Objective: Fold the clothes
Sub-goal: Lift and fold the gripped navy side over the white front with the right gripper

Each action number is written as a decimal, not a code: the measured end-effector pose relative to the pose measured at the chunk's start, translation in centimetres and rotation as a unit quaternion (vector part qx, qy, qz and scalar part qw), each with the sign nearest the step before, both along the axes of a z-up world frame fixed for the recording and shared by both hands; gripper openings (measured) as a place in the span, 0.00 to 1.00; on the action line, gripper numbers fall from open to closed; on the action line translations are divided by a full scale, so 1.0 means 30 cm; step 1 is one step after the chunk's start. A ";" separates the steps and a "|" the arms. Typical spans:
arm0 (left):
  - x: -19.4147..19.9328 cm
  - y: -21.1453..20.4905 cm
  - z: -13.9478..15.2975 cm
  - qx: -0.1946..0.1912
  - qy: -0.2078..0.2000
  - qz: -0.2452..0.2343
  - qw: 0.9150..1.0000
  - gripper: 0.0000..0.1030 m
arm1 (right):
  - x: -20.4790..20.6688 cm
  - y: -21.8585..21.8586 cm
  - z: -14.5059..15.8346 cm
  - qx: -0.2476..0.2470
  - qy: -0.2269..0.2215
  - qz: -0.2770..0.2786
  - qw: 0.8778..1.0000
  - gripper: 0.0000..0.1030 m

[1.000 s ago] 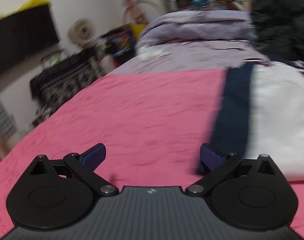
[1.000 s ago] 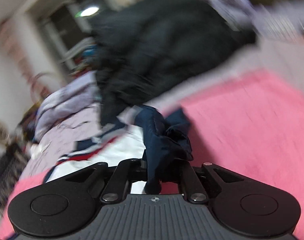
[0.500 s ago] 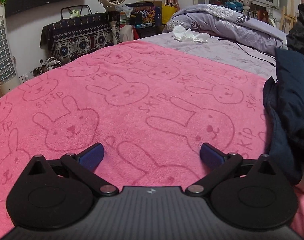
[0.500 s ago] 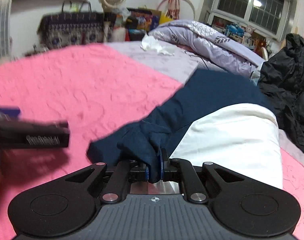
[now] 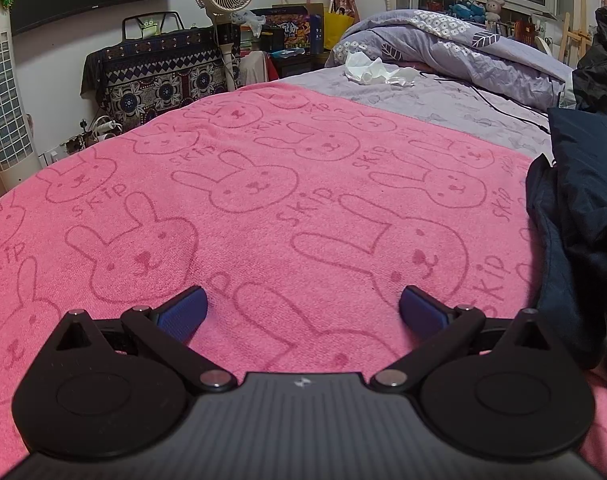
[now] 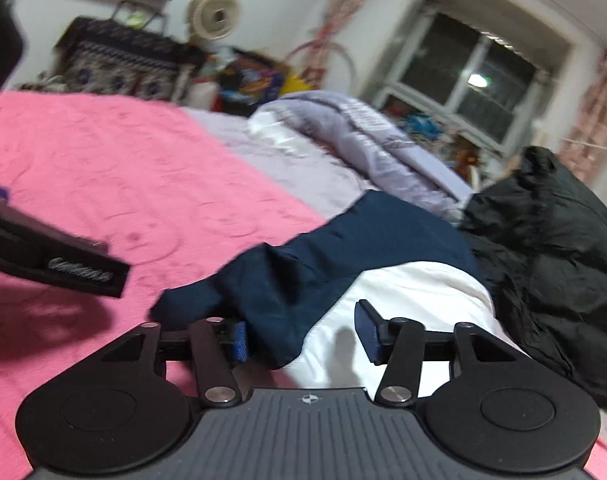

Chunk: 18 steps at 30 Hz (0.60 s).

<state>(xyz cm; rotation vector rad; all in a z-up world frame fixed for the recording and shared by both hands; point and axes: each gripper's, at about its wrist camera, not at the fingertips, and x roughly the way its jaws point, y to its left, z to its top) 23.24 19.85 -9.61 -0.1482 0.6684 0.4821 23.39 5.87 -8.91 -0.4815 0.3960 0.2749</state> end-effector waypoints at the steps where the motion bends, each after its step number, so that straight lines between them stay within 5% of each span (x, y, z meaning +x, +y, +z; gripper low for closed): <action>1: 0.000 0.000 0.000 0.000 0.000 0.000 1.000 1.00 | 0.011 0.006 0.005 0.006 0.007 0.005 1.000 0.09; 6: -0.001 -0.003 0.002 0.001 -0.001 0.001 1.000 1.00 | -0.013 0.035 0.043 0.016 0.000 0.042 0.999 0.09; 11: -0.007 0.000 0.009 -0.006 -0.007 0.001 1.000 1.00 | 0.022 0.087 -0.040 -0.044 0.032 0.059 0.997 0.13; 15: -0.057 0.033 0.070 -0.057 -0.073 -0.025 0.995 0.98 | 0.011 0.077 -0.044 -0.053 0.040 0.075 0.995 0.17; 18: -0.080 -0.010 0.157 -0.049 -0.128 -0.059 0.989 0.98 | -0.018 -0.008 -0.007 0.003 0.065 0.095 0.993 0.37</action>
